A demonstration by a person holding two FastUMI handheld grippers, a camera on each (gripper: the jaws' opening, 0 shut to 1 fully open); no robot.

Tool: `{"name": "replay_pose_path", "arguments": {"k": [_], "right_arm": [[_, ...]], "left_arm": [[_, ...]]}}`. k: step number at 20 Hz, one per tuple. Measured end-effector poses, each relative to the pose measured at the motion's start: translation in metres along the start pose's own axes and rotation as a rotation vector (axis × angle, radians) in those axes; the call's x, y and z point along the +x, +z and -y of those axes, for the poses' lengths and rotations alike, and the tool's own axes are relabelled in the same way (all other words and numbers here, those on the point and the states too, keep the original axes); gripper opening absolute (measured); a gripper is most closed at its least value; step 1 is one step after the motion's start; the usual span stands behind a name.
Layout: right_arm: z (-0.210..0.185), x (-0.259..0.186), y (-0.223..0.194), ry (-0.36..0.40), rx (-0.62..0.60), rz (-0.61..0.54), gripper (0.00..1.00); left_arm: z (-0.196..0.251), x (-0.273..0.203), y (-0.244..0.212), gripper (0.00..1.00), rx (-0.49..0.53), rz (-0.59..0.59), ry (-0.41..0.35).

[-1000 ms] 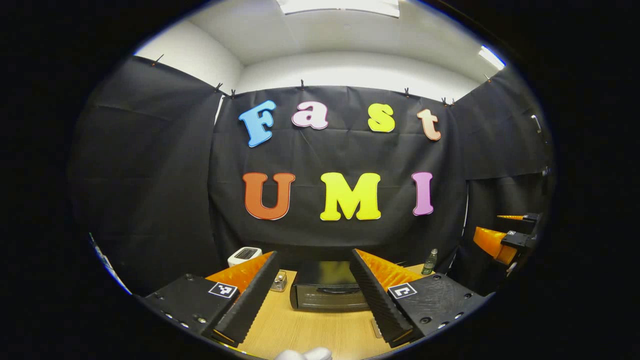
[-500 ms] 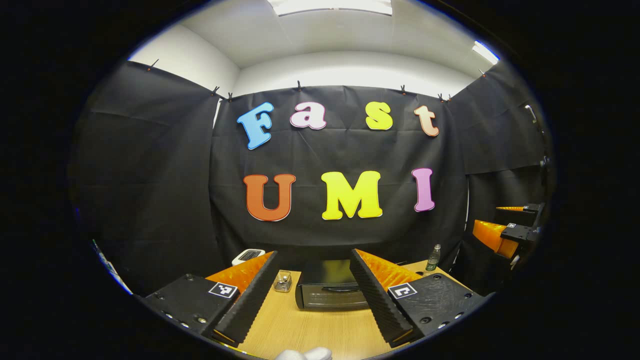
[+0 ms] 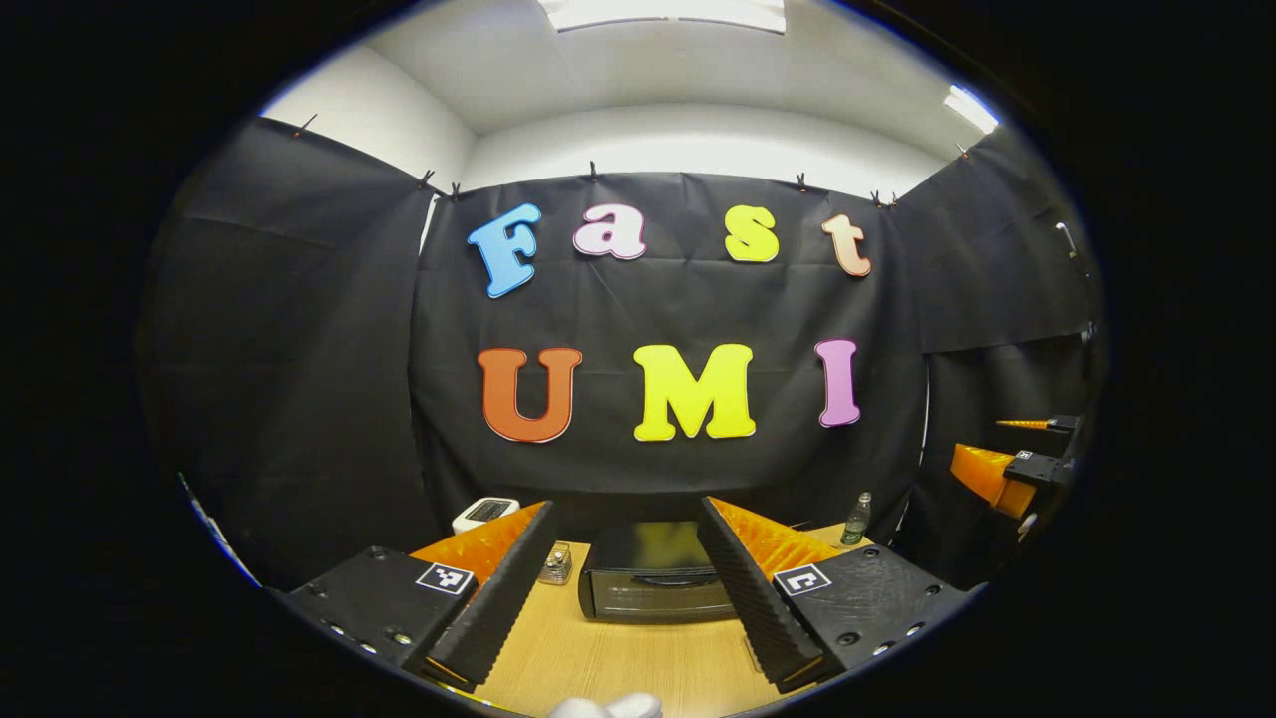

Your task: Open the electric oven with the left hand, put the food in, and close the electric oven.

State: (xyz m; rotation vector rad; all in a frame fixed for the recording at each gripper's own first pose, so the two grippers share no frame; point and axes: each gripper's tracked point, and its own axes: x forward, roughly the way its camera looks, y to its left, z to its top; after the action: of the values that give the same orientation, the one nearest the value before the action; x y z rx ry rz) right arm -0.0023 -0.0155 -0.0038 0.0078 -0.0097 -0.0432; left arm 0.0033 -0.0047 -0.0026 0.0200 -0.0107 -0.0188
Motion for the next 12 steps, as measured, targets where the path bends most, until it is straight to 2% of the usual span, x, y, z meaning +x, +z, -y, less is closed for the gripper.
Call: {"name": "replay_pose_path", "arguments": {"k": [7,8,9,12], "right_arm": [[0.017,-0.003,-0.005,0.001,0.007,0.006,0.96],[0.02,-0.003,-0.006,0.003,0.01,0.006,0.96],[0.025,-0.003,-0.009,-0.004,0.008,0.003,0.96],[0.045,-0.005,-0.016,-0.025,-0.01,-0.014,0.96]], "left_arm": [[0.016,0.042,-0.039,0.94,0.004,-0.003,-0.011],[0.02,0.05,-0.049,0.88,0.002,-0.005,-0.016],[0.026,0.057,-0.062,0.94,-0.011,-0.023,-0.023],[0.043,0.09,-0.104,0.94,-0.011,-0.062,-0.047]]}}
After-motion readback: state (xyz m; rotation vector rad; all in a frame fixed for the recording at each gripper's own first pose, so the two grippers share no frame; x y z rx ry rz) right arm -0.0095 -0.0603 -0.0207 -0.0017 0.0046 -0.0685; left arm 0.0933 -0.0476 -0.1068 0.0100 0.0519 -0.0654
